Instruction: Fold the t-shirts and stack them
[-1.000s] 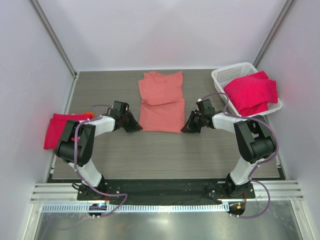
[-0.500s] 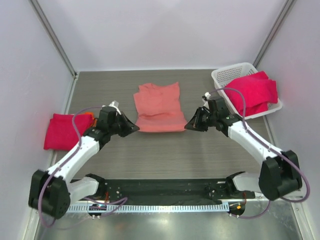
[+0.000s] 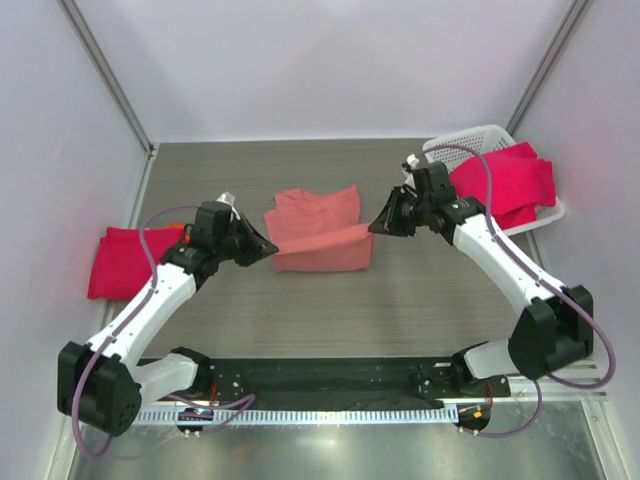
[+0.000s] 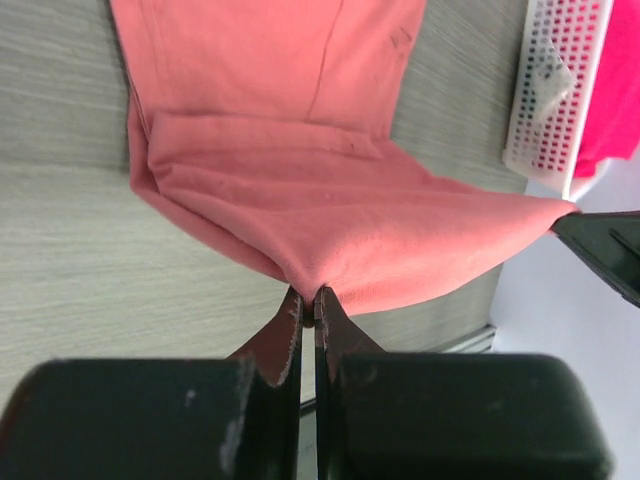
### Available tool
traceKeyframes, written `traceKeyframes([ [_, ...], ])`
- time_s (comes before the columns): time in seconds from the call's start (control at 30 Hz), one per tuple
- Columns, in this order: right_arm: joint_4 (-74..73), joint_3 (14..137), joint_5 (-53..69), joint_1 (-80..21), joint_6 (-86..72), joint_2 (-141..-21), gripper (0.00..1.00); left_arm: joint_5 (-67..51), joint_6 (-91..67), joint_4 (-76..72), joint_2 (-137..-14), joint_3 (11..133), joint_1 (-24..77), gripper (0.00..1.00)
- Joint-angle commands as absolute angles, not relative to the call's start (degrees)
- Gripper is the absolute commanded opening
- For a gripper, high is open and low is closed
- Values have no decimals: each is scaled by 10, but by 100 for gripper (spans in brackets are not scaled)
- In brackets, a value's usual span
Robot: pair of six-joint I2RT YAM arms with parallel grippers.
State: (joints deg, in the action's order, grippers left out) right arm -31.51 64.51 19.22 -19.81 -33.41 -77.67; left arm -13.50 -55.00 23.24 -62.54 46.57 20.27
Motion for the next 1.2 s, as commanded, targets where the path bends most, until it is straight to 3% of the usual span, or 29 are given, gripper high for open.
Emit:
traceKeyframes([
  [0.0, -305, 705, 173, -191, -315, -842, 1, -107, -527, 229, -665, 520, 193, 0],
  [0.2, -294, 811, 184, -171, -316, -957, 1, -94, -510, 211, -765, 604, 161, 0],
  [0.47, -288, 991, 195, -135, -332, -1148, 2, -101, -519, 178, -989, 771, 123, 0],
  [0.5, -285, 1010, 199, -131, -337, -1166, 4, -101, -520, 171, -1017, 791, 120, 0],
  [0.53, -280, 1041, 202, -126, -340, -1184, 18, -102, -524, 166, -1041, 830, 113, 0],
  [0.57, -273, 1058, 206, -125, -344, -1222, 33, -105, -526, 160, -1091, 852, 108, 7],
  [0.6, -267, 1074, 207, -124, -343, -1236, 58, -130, -523, 151, -1114, 876, 105, 17],
  [0.63, -267, 1102, 201, -123, -342, -1251, 67, -138, -519, 151, -1135, 920, 98, 34],
  [0.67, -267, 1108, 204, -123, -339, -1263, 69, -139, -512, 156, -1160, 938, 98, 56],
  [0.73, -250, 1095, 217, -122, -329, -1260, 72, -116, -504, 162, -1156, 945, 98, 69],
  [0.77, -242, 1084, 219, -123, -325, -1253, 72, -105, -497, 162, -1148, 938, 98, 92],
  [0.87, -219, 1022, 226, -123, -301, -1225, 71, -56, -460, 176, -1099, 898, 98, 99],
  [1.0, -189, 952, 230, -128, -294, -1210, 65, 46, -404, 278, -1049, 871, 102, 95],
  [1.17, -182, 925, 193, -145, -270, -1228, 64, 190, -362, 331, -1004, 807, 119, 94],
])
